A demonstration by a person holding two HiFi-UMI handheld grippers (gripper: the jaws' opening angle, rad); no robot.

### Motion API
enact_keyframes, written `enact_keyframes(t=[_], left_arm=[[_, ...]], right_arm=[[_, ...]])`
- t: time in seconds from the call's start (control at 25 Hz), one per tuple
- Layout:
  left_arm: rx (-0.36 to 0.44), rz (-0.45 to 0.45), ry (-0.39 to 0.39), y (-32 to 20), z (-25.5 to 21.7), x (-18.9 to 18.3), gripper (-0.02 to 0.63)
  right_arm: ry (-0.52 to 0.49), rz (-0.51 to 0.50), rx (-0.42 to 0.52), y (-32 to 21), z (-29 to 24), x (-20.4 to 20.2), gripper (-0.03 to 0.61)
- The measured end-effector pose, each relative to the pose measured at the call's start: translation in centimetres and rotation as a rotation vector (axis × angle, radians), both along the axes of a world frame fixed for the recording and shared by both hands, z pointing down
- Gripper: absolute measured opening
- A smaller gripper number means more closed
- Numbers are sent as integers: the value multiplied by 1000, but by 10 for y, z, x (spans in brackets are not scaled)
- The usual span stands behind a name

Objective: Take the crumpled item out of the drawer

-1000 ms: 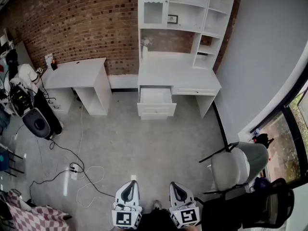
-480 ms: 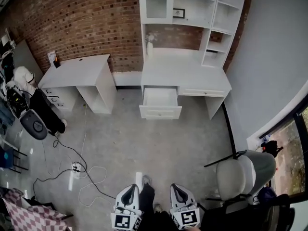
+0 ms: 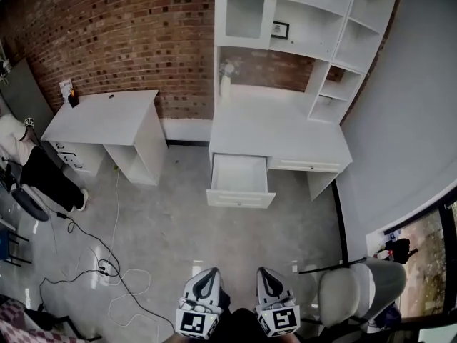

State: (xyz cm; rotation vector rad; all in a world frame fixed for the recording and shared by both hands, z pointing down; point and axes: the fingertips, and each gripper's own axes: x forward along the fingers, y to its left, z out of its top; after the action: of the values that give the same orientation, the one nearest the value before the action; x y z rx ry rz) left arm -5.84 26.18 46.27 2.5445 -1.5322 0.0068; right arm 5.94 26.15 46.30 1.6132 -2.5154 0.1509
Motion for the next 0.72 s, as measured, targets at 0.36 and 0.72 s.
enact_keyframes(t=[0.36, 0.72], left_arm=[[-50, 7, -16, -151, 1, 7, 25], [-101, -71, -87, -327, 30, 41, 25]], right_arm=[[7, 23, -22, -150, -8, 10, 14], [-21, -84, -37, -329, 11, 35, 14]])
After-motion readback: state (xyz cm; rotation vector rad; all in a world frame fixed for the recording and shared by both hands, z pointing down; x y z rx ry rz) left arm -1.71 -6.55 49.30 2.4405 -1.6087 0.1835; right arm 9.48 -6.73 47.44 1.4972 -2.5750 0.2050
